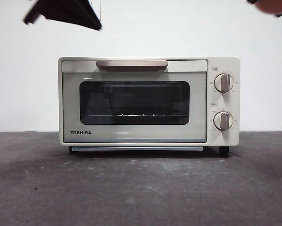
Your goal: Eggoven
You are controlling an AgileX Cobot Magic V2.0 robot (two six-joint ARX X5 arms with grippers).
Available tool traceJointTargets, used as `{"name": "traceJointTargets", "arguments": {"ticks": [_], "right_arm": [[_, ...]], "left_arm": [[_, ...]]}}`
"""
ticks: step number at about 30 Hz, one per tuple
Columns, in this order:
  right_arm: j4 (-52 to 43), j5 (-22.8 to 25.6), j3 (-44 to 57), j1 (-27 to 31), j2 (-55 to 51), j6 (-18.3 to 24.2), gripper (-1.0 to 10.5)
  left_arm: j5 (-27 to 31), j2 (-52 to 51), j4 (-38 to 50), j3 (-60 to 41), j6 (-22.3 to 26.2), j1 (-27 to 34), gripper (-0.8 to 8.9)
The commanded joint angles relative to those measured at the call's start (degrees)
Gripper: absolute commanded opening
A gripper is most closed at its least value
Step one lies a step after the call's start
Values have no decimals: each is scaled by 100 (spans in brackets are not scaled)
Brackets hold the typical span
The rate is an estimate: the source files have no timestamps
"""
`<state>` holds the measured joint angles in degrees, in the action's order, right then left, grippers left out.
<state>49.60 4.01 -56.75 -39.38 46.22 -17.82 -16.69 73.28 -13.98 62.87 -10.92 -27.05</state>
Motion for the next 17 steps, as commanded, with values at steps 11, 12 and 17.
{"name": "traceJointTargets", "arguments": {"ticks": [11, 12, 17], "right_arm": [[61, 87, -70, -52, -527, 79, 3], [61, 98, -70, -50, -527, 83, 3], [59, 133, -70, -50, -525, 179, 3]], "left_arm": [[376, 1484, 227, 942, 385, -317, 7], [387, 1526, 249, 942, 385, -326, 7], [387, 1731, 275, 942, 396, -411, 7]]}}
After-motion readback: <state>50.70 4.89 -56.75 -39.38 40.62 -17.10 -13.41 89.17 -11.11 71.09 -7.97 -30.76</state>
